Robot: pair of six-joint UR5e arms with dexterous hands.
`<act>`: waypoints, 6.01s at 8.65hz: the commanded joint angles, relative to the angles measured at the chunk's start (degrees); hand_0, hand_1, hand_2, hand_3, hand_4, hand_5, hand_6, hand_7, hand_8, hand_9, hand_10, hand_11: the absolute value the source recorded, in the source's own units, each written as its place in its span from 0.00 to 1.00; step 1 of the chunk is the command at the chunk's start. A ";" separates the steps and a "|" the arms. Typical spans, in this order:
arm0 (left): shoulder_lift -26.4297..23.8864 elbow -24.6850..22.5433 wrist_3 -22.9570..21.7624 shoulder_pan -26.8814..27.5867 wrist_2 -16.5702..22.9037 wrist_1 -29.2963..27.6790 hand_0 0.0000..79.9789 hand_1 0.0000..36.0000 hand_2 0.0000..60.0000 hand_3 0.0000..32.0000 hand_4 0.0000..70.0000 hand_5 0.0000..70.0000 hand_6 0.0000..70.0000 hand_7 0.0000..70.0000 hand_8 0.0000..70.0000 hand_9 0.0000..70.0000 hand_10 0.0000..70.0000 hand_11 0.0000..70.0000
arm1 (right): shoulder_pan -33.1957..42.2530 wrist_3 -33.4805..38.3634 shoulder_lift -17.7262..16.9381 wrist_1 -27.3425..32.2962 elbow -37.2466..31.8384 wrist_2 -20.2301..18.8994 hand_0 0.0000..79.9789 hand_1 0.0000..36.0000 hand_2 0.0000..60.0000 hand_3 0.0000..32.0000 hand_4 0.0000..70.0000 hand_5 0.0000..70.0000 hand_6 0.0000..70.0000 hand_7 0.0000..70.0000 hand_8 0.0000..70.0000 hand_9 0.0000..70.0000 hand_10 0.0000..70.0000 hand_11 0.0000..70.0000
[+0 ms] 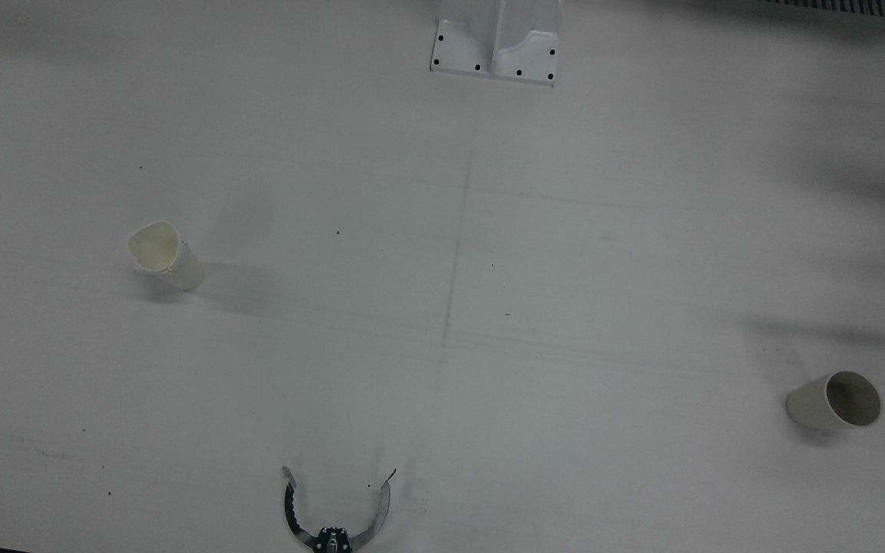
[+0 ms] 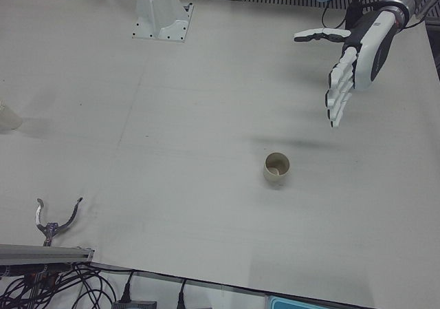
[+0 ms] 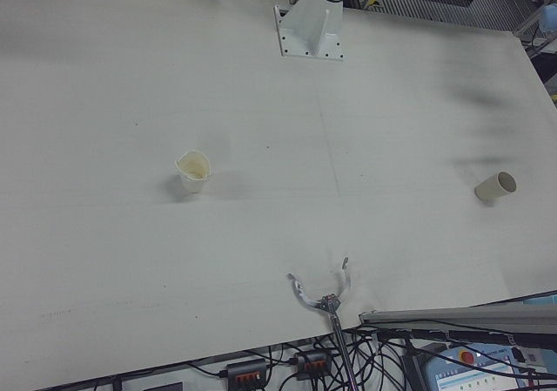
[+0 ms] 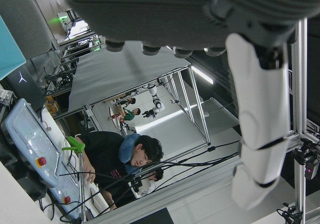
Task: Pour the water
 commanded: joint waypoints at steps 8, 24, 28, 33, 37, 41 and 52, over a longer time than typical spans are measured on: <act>-15.14 33.46 10.23 6.35 4.31 -12.23 0.63 0.57 0.20 0.23 0.00 0.00 0.00 0.00 0.00 0.00 0.00 0.00 | 3.88 -4.43 -3.18 -2.47 -0.17 -2.24 0.37 0.07 0.04 0.10 0.06 0.13 0.04 0.11 0.00 0.00 0.00 0.00; -21.97 56.22 7.78 17.25 -5.62 -33.78 0.65 0.60 0.18 0.24 0.00 0.00 0.00 0.01 0.00 0.00 0.00 0.02 | 3.79 -7.16 -3.00 -2.56 0.44 -2.94 0.37 0.08 0.09 0.08 0.09 0.16 0.08 0.19 0.00 0.02 0.00 0.00; -23.48 58.33 8.21 17.34 -5.79 -32.82 0.65 0.58 0.16 0.22 0.00 0.00 0.00 0.02 0.00 0.00 0.00 0.02 | 3.44 -7.16 -3.00 -2.56 0.44 -2.94 0.36 0.08 0.11 0.06 0.09 0.17 0.09 0.20 0.00 0.02 0.00 0.00; -23.57 58.43 7.95 19.54 -5.36 -31.59 0.65 0.59 0.16 0.19 0.00 0.00 0.00 0.03 0.00 0.00 0.00 0.02 | 3.35 -7.16 -3.00 -2.56 0.44 -2.85 0.36 0.08 0.10 0.07 0.09 0.17 0.09 0.20 0.00 0.02 0.00 0.00; -24.19 58.25 7.86 19.62 -5.00 -29.92 0.65 0.58 0.17 0.16 0.00 0.00 0.00 0.04 0.00 0.00 0.00 0.02 | 3.17 -7.16 -2.91 -2.56 0.35 -2.85 0.35 0.07 0.10 0.06 0.09 0.17 0.09 0.20 0.01 0.03 0.00 0.00; -24.01 57.55 6.02 21.73 -4.30 -27.72 0.64 0.55 0.15 0.16 0.00 0.01 0.00 0.04 0.00 0.00 0.00 0.01 | 3.17 -7.07 -2.91 -2.47 0.26 -2.77 0.34 0.07 0.10 0.06 0.09 0.17 0.09 0.20 0.01 0.03 0.00 0.00; -24.01 54.57 1.45 20.95 -4.56 -19.82 0.62 0.67 0.94 0.00 0.95 1.00 0.06 0.16 0.00 0.01 0.06 0.10 | 3.17 -6.99 -2.91 -2.38 -0.18 -2.77 0.33 0.06 0.11 0.06 0.09 0.18 0.09 0.20 0.01 0.03 0.00 0.00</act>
